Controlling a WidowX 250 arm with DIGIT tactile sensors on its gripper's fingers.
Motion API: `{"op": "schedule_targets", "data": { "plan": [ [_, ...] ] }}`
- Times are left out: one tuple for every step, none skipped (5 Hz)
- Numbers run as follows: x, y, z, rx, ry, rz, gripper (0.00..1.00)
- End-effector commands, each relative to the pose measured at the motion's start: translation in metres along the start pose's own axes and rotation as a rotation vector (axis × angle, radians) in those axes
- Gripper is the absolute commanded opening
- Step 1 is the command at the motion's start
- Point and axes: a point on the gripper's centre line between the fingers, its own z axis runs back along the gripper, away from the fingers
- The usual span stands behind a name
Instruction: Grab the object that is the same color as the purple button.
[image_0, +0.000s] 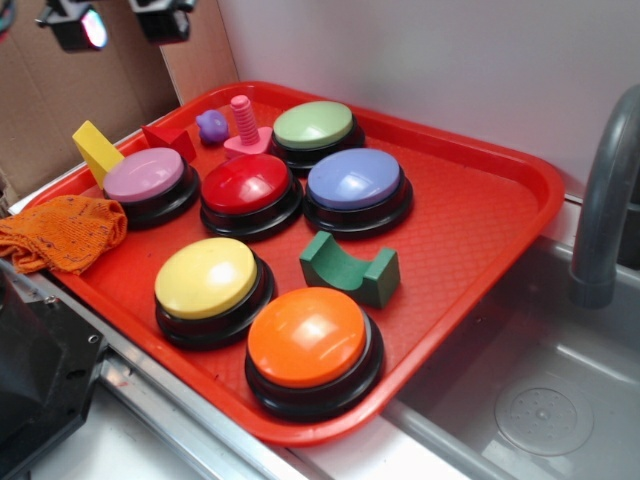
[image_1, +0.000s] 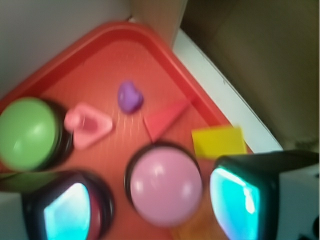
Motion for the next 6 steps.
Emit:
{"op": "schedule_targets", "data": {
  "plan": [
    [0.045, 0.011, -0.019, -0.016, -0.102, 0.032, 1.0],
    [0.052, 0.008, -0.036, 0.001, -0.1, 0.04, 1.0],
    [0.056, 0.005, -0.057, 0.005, -0.093, 0.03, 1.0],
    [0.055, 0.001, -0.07, 0.003, -0.081, 0.018, 1.0],
    [0.052, -0.001, -0.087, -0.007, -0.06, -0.001, 1.0],
    [0.049, -0.002, -0.091, -0.008, -0.033, -0.015, 1.0]
  ]
}}
